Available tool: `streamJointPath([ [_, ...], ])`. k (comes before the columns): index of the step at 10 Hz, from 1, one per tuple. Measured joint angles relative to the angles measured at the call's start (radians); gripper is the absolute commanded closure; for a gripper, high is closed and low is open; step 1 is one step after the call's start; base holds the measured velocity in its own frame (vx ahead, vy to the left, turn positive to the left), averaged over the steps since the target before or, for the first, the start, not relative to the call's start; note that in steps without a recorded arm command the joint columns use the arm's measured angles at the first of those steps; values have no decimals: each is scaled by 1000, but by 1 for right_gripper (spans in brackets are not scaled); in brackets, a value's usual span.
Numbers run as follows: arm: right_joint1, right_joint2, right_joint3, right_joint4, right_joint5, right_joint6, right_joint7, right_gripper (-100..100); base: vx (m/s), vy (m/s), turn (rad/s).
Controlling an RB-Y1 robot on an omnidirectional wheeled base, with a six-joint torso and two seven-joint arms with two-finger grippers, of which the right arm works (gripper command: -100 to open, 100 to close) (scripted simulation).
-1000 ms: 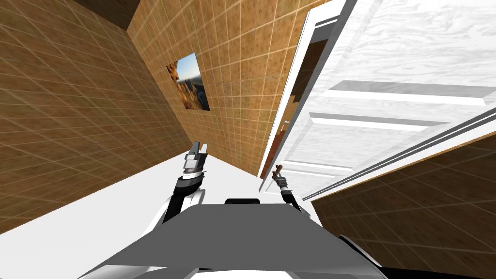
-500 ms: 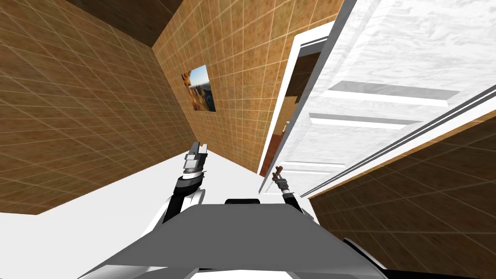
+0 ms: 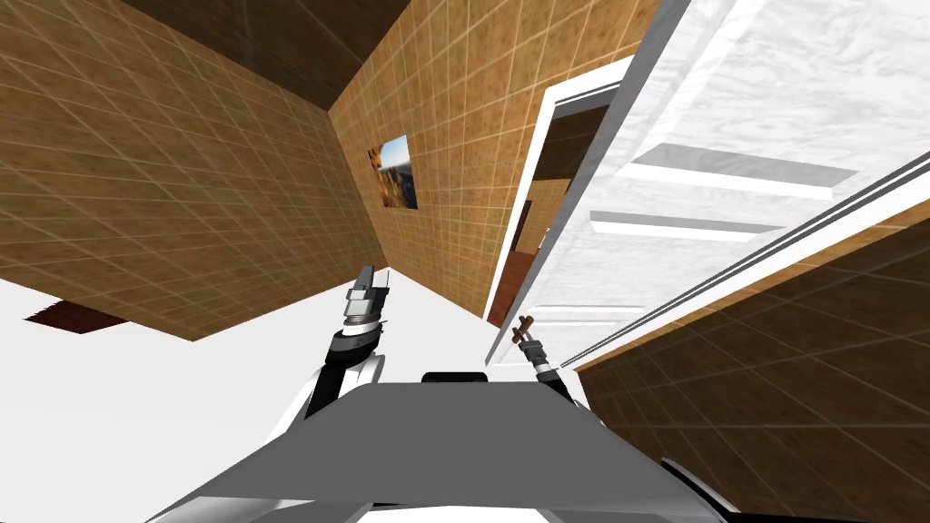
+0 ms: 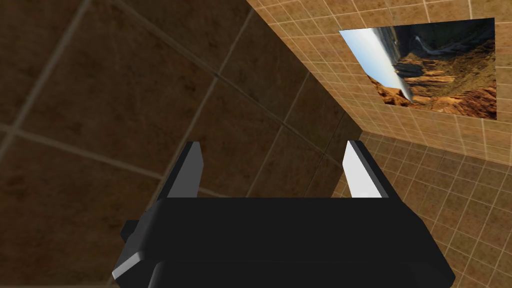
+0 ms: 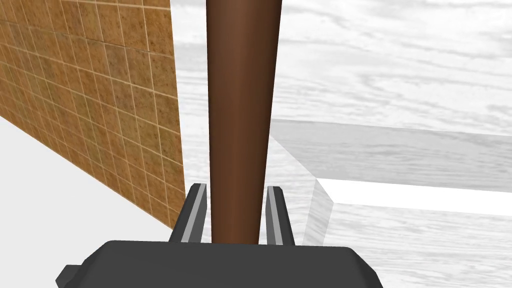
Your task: Pull the door open
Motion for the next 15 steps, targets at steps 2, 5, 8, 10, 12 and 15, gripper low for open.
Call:
streamJointPath([
  [2,6,-3,7,3,4,-8,-5,100,-201,-58,177],
  [5,19,-21,19,4,13,-38,-22,100,-216,-82,142],
  [8,29,-30,36,18,24,-70,-38,100,-223,-93,142],
  [10,39,-34,44,16,29,-80,-43,100,-114,-39,97],
  [12,39,-41,47,24,28,-92,-49,100,-177,-63,155],
  [15,36,-48,58,46,31,-119,-65,100,-198,-74,150],
])
